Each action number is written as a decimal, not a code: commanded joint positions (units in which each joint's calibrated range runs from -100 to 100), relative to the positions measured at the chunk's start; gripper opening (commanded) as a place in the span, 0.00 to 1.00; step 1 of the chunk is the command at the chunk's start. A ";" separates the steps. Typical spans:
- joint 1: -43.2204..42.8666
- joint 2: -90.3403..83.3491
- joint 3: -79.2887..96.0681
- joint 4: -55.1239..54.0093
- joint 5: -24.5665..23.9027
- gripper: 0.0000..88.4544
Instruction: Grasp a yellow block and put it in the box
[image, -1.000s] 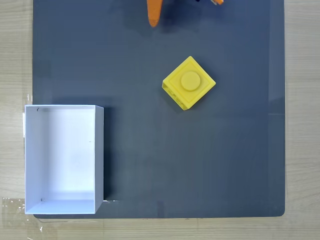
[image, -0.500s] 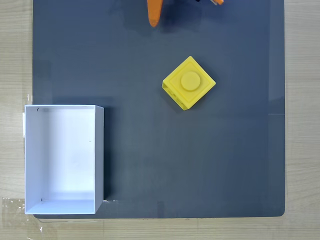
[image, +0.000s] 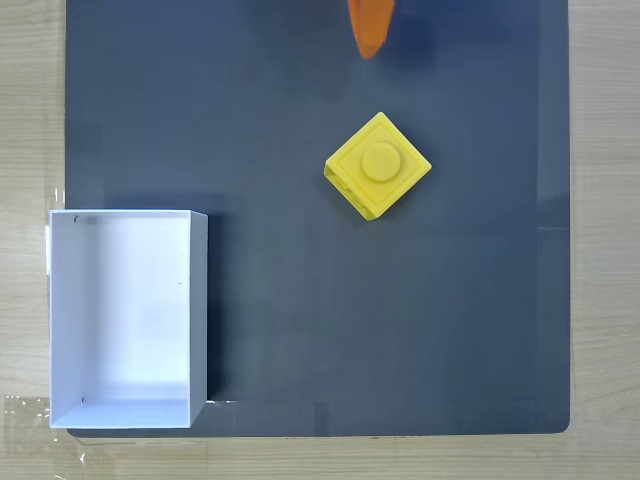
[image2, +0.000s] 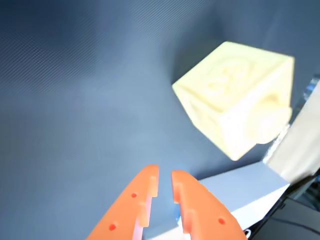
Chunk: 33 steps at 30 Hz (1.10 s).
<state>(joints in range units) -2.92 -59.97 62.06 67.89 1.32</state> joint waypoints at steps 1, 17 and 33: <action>-2.29 11.58 -16.33 4.10 1.83 0.04; 4.52 46.41 -59.30 27.40 20.56 0.12; 6.71 61.49 -59.93 19.98 25.65 0.45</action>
<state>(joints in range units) 3.73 0.29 4.70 89.61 26.68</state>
